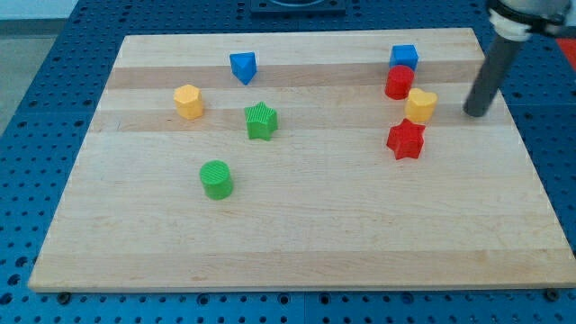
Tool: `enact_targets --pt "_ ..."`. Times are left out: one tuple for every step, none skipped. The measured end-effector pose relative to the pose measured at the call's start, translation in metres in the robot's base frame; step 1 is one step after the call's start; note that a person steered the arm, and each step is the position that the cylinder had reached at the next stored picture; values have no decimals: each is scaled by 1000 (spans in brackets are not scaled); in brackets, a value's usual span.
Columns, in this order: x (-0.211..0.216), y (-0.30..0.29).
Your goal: Adjust the yellow heart in between the red blocks
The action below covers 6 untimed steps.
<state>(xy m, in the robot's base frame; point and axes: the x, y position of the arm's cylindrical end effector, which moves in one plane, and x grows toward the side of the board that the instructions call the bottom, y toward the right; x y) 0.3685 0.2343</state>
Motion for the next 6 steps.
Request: enact_targets --pt "-10 -30" --pt "-11 -48" --pt "-5 -63" --pt "7 -14" --pt "10 -30" --pt "27 -38"
